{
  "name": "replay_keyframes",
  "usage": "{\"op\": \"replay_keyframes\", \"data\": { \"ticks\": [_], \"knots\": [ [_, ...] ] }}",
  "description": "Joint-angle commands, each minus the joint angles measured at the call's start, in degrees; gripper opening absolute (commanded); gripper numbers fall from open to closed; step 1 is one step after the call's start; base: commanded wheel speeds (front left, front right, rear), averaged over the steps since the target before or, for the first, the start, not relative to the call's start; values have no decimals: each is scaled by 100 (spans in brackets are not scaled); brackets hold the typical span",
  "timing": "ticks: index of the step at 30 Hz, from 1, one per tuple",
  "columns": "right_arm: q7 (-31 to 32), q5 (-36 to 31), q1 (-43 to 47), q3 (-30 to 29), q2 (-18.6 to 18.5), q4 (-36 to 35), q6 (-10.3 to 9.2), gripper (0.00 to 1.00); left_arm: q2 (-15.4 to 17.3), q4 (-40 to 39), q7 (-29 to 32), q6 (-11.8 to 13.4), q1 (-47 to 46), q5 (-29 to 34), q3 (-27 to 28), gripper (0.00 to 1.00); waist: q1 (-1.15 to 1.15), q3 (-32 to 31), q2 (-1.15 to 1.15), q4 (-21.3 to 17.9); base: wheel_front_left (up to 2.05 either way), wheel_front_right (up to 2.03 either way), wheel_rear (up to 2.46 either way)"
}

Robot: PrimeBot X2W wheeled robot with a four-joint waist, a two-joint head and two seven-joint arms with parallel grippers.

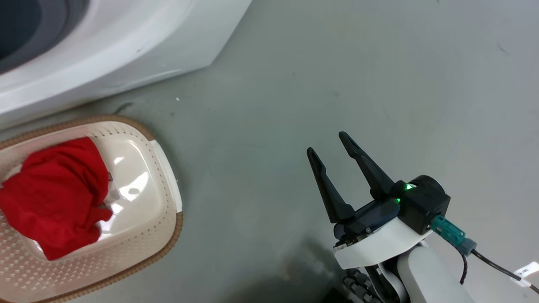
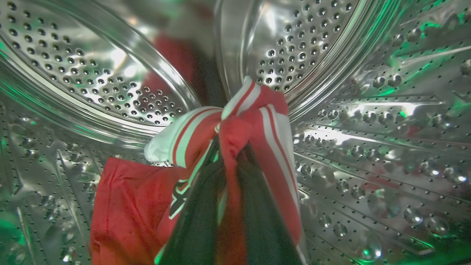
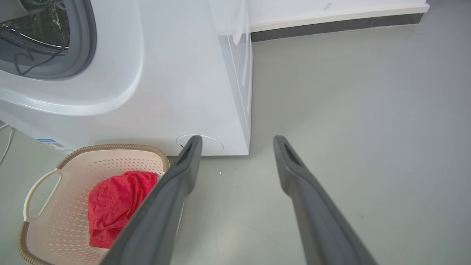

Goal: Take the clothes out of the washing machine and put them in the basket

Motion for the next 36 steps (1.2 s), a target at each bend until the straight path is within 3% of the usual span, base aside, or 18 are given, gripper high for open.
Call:
{"op": "replay_keyframes", "data": {
  "ticks": [1,6,12,23,36],
  "knots": [
    [10,-45,-20,-23,14,16,-4,100,-28,27,-197,29,152,-21,4,0,0,-179,0,60,0,0,0],
    [87,-75,122,-98,12,86,-4,100,-133,255,-983,-1,682,-220,134,0,0,-598,0,113,0,0,0],
    [168,-94,286,-216,12,140,-4,100,-258,328,-1239,-94,1446,-441,341,0,0,-1112,0,199,0,0,0],
    [342,-173,647,-331,13,202,-4,100,-612,-1144,-1252,-169,3440,-512,1108,0,0,-2105,0,479,0,0,0],
    [668,-385,1145,-771,11,102,-4,100,-1652,-2611,-1248,-345,5328,-210,1409,0,0,-3156,0,1118,0,0,0]
  ]
}}
